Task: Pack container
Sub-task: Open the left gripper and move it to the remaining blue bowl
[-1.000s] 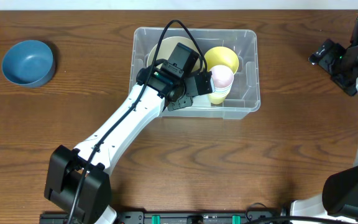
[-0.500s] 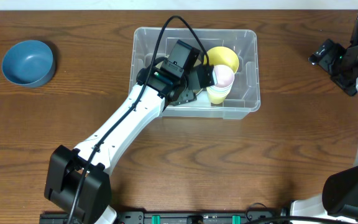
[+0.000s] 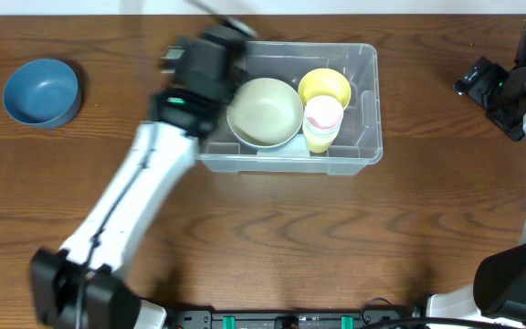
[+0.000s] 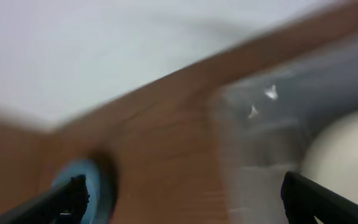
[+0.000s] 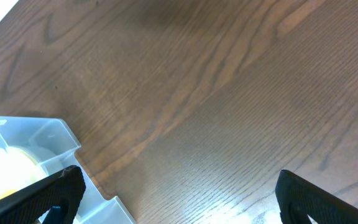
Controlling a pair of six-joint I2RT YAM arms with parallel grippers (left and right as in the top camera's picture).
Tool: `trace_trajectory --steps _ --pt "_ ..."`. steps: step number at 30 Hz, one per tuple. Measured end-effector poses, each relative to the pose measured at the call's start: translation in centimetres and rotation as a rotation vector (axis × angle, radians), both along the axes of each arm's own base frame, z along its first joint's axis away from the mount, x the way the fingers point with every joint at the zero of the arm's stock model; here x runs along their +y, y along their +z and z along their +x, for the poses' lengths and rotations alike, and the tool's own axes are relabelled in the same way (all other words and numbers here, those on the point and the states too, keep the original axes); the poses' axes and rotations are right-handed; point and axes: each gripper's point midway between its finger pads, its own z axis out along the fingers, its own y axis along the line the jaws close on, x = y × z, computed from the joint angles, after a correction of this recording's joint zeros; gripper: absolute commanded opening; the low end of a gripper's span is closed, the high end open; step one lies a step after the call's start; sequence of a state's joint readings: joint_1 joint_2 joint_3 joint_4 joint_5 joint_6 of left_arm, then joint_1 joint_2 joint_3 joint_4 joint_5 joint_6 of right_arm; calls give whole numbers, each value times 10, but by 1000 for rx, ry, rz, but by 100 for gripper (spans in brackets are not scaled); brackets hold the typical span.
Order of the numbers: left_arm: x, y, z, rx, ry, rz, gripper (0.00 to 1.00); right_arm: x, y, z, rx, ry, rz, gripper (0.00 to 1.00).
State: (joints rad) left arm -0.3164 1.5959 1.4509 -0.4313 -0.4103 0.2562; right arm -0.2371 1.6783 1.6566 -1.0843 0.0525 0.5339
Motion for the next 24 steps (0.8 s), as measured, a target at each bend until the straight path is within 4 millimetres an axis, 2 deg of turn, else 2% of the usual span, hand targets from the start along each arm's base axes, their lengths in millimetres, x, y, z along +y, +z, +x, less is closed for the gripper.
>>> trace_trajectory --steps 3,6,9,13,16,20,24 --pt "79 14 -5 -69 271 -178 98 0 0 0 0 0 0 99" --pt "132 14 -11 -104 430 -284 98 0 0 0 0 0 0 99" --pt "163 9 -16 -112 518 -344 98 0 0 0 0 0 0 99" --pt "191 2 -17 -114 564 -386 98 0 0 0 0 0 0 99" --pt "201 -9 -6 -91 510 -392 98 0 0 0 0 0 0 99" --pt "211 -36 15 -59 465 -394 98 0 0 0 0 0 0 99" --pt "228 -75 30 -13 473 -399 98 0 0 0 0 0 0 99"
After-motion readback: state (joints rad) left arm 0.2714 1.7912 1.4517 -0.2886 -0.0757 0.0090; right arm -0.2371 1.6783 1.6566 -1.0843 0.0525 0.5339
